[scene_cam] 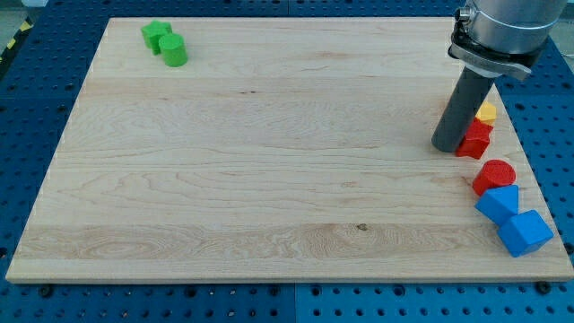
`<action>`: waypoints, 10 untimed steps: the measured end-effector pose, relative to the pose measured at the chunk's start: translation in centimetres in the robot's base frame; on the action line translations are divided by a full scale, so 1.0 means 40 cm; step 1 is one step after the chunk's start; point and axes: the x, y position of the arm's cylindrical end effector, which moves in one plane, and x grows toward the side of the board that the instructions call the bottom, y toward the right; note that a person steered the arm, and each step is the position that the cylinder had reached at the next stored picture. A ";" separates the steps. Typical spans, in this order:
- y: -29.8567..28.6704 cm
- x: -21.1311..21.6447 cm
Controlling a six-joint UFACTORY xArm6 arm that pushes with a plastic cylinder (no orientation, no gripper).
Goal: Separate the green circle from green star
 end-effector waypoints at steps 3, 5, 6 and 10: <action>-0.170 0.053; -0.616 0.020; -0.784 -0.152; -1.216 -0.334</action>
